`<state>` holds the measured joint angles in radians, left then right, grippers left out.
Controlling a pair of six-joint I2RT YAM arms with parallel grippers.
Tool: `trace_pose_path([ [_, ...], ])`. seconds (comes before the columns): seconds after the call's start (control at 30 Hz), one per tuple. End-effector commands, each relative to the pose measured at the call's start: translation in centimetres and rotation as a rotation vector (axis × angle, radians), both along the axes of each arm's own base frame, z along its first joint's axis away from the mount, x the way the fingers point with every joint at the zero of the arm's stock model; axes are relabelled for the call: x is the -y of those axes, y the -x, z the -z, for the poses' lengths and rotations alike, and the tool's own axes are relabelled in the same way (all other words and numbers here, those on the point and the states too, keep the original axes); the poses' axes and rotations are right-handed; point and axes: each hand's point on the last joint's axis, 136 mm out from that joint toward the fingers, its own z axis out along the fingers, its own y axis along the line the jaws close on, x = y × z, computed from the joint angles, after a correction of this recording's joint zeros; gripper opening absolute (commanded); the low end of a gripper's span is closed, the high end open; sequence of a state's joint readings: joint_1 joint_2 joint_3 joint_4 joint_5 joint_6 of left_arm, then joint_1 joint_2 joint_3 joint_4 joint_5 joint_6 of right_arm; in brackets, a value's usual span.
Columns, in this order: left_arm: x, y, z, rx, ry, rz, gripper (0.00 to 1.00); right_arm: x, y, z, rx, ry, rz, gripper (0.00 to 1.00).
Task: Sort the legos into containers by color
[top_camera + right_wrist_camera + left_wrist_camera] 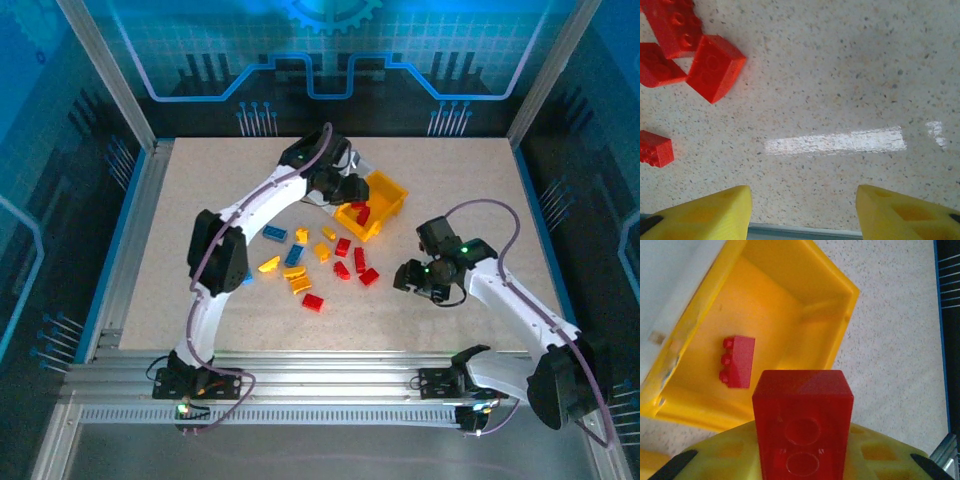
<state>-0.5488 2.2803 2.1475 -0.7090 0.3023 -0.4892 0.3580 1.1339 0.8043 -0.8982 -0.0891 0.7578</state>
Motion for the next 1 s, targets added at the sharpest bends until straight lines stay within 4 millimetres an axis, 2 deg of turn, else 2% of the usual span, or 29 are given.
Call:
trace_pose_path([
  [0.0, 0.9, -0.4, 0.1, -0.025, 0.027, 0.027, 0.33, 0.2, 1.0, 0.5, -0.041, -0.022, 0.037, 0.59],
  [0.17, 1.4, -1.4, 2.2, -0.042, 0.010, 0.007, 0.35, 0.2, 1.2, 0.5, -0.052, -0.028, 0.044, 0.60],
  [0.23, 1.6, -1.7, 2.6, -0.044, 0.015, 0.003, 0.42, 0.1, 1.1, 0.5, -0.054, -0.031, 0.043, 0.60],
  [0.43, 2.0, -1.9, 1.1, -0.028, 0.041, 0.018, 0.67, -0.6, 0.6, 0.6, -0.075, -0.037, 0.018, 0.64],
  [0.57, 1.3, -0.9, -0.3, -0.011, 0.028, 0.018, 0.72, -1.6, -0.2, 0.7, -0.080, -0.030, -0.020, 0.66],
  [0.67, -0.1, 0.5, -2.3, 0.035, 0.025, 0.013, 0.73, -2.8, -0.8, 1.3, -0.095, -0.020, -0.061, 0.66],
  [0.77, -1.8, 2.9, -3.8, 0.059, 0.017, 0.019, 0.76, -4.4, -2.4, 1.3, -0.100, -0.010, -0.114, 0.66],
  [0.97, -7.2, 9.3, -4.1, 0.084, -0.054, 0.025, 0.80, -6.9, -5.0, 2.3, -0.113, 0.026, -0.214, 0.67],
])
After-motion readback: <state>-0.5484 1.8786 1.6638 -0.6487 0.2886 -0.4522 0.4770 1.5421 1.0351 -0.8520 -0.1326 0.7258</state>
